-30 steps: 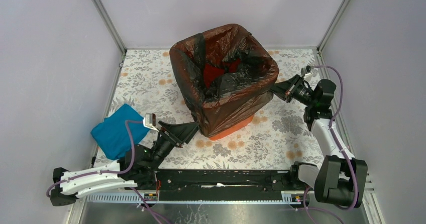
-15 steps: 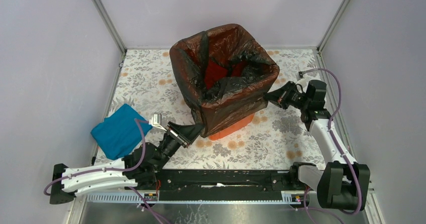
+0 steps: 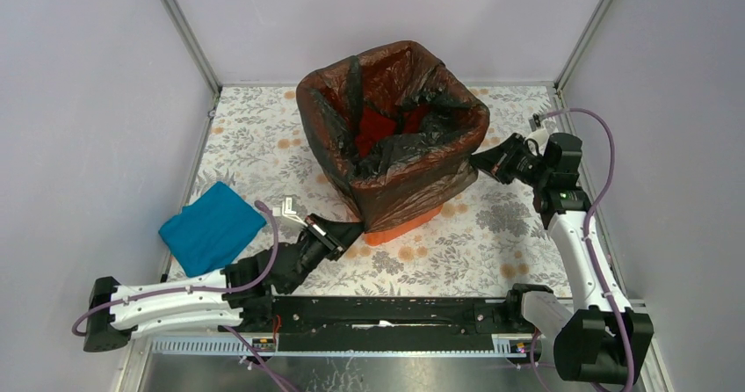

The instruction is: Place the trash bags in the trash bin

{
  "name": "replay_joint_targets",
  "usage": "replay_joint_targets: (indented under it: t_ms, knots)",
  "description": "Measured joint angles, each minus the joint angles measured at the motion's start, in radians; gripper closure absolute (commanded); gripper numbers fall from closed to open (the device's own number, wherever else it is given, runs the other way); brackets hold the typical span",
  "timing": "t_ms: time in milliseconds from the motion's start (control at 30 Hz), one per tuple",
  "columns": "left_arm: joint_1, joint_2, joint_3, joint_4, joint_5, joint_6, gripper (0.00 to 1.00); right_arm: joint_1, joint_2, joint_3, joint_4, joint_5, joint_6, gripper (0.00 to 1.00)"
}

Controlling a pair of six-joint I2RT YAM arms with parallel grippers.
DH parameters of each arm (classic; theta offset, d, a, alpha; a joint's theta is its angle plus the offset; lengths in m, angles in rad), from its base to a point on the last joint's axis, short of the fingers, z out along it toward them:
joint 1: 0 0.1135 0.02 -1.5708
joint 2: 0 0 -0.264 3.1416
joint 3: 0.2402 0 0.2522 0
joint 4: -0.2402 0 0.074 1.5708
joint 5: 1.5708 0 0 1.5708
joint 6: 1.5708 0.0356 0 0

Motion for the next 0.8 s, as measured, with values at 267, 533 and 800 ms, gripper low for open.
replay_joint_targets:
  t_ms: [267, 533, 800]
  knots:
    - [0.000, 0.026, 0.027, -0.109, 0.001, -0.080, 1.00, 0.024, 0.004, -0.036, -0.024, 0.036, -0.029, 0.92]
    - [0.004, -0.046, -0.010, -0.189, -0.001, -0.154, 0.90, 0.051, 0.034, -0.058, -0.050, 0.061, -0.077, 0.84]
    - [0.005, -0.062, 0.029, -0.382, -0.004, -0.132, 0.67, 0.052, 0.018, 0.013, -0.208, 0.183, -0.178, 0.48]
